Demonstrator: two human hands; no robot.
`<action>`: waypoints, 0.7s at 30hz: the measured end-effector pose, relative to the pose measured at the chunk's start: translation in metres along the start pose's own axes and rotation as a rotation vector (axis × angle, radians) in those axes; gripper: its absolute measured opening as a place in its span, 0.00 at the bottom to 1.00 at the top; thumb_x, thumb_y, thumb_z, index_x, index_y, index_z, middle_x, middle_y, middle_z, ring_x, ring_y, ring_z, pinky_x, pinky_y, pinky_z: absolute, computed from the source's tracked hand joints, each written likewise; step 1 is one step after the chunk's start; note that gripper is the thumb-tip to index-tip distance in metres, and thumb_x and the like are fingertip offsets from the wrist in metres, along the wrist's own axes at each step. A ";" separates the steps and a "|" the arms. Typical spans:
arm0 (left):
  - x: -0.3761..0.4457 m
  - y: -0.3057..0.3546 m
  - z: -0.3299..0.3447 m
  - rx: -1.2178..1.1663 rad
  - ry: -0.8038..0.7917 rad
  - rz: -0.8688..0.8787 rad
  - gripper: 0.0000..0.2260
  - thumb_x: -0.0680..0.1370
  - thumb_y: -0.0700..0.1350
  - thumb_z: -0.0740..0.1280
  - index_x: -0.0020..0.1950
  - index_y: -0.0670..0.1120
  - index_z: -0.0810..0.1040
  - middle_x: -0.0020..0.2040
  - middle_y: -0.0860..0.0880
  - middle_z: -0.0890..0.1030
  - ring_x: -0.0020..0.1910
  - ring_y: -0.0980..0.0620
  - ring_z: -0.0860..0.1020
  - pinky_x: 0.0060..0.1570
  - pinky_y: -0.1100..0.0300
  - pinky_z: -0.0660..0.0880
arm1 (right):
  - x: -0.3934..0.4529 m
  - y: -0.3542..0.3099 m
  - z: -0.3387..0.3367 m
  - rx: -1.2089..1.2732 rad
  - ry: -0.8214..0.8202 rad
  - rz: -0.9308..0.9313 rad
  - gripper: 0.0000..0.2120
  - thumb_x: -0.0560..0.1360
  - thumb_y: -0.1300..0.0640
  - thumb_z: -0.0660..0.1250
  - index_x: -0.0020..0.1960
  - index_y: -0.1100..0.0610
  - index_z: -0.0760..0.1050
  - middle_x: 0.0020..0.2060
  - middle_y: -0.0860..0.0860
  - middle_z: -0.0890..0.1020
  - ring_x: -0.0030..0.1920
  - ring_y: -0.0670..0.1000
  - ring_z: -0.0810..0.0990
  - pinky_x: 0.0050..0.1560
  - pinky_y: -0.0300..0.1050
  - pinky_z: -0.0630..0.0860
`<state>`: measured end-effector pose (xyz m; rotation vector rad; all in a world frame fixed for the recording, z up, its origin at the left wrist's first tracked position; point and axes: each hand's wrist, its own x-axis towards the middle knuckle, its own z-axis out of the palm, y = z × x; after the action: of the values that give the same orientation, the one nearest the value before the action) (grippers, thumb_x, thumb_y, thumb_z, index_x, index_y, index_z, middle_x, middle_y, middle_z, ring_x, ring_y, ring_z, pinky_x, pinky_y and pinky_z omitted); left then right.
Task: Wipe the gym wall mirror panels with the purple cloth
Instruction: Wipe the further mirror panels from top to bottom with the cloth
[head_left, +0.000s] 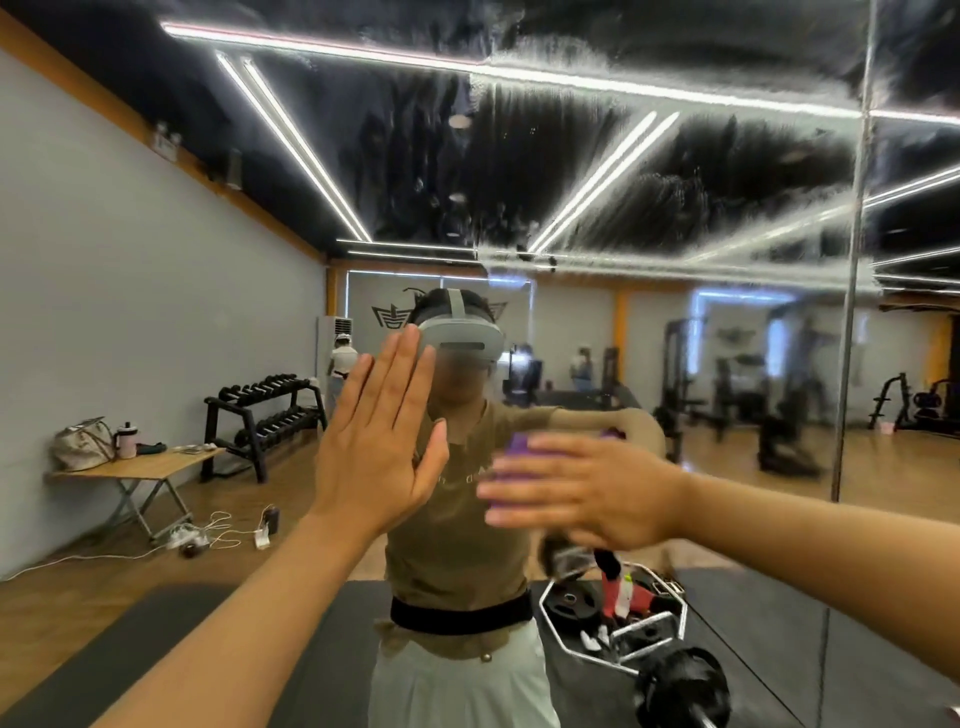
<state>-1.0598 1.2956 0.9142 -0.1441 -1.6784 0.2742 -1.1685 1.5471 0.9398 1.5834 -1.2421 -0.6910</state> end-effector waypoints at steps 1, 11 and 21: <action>-0.001 0.000 0.000 -0.004 0.007 -0.015 0.30 0.82 0.51 0.55 0.80 0.37 0.57 0.82 0.39 0.54 0.81 0.43 0.53 0.80 0.46 0.49 | 0.006 0.019 -0.007 -0.007 0.046 0.083 0.28 0.82 0.52 0.56 0.81 0.52 0.58 0.80 0.51 0.59 0.81 0.53 0.54 0.81 0.53 0.46; -0.004 0.001 0.000 0.041 -0.030 -0.136 0.33 0.82 0.53 0.54 0.81 0.35 0.53 0.82 0.37 0.52 0.81 0.41 0.51 0.79 0.43 0.51 | 0.065 0.143 -0.064 -0.024 0.391 0.978 0.27 0.84 0.52 0.50 0.81 0.59 0.55 0.80 0.58 0.58 0.81 0.59 0.53 0.81 0.55 0.46; -0.007 -0.014 -0.008 0.009 -0.055 -0.054 0.31 0.83 0.52 0.54 0.82 0.39 0.52 0.83 0.42 0.49 0.82 0.46 0.49 0.80 0.51 0.46 | 0.020 -0.028 0.002 -0.074 0.006 0.156 0.35 0.79 0.49 0.63 0.82 0.52 0.54 0.82 0.51 0.55 0.82 0.55 0.50 0.81 0.57 0.46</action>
<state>-1.0506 1.2816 0.9120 -0.0843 -1.7322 0.2470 -1.1531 1.5282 0.9153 1.4113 -1.3053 -0.6247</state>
